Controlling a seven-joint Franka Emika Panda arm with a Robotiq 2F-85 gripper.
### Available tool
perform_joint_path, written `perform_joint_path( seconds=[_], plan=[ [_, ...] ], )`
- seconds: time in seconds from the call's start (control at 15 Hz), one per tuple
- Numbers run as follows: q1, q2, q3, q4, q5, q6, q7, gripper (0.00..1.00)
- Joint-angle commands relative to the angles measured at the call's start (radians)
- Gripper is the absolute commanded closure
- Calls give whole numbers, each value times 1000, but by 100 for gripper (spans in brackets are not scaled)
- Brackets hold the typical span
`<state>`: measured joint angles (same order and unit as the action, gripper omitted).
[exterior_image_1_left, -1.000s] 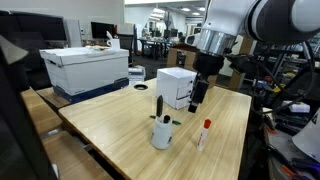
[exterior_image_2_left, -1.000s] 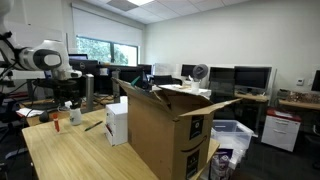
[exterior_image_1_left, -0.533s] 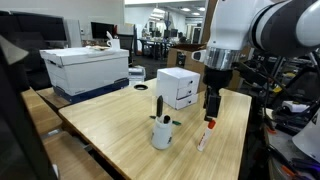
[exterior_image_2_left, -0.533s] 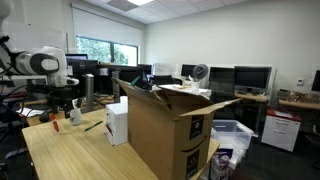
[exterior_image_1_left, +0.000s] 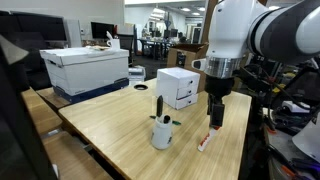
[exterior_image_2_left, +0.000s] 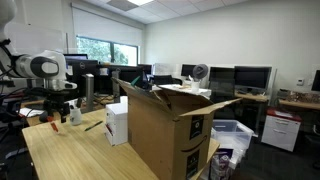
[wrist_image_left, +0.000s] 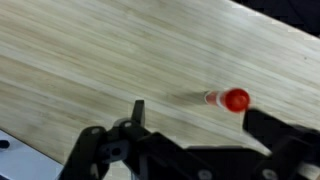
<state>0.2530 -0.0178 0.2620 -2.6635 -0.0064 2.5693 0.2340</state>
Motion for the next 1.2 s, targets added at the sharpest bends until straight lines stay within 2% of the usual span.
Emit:
perform_joint_path(
  seconds=[0.0,0.4,0.53,0.73,0.93,1.13],
  plan=[
    [3,48,0,26,20,-3,-5,0],
    [-2,85,-12,55,1,-2,8,0],
    [-7,97,-15,46,29,17,-49,0],
    [-10,99,-27,38,-8,12,-82,0],
    [-19,106,-35,31,3,11,-147,0],
    [-38,105,-44,11,26,23,-254,0]
  ],
)
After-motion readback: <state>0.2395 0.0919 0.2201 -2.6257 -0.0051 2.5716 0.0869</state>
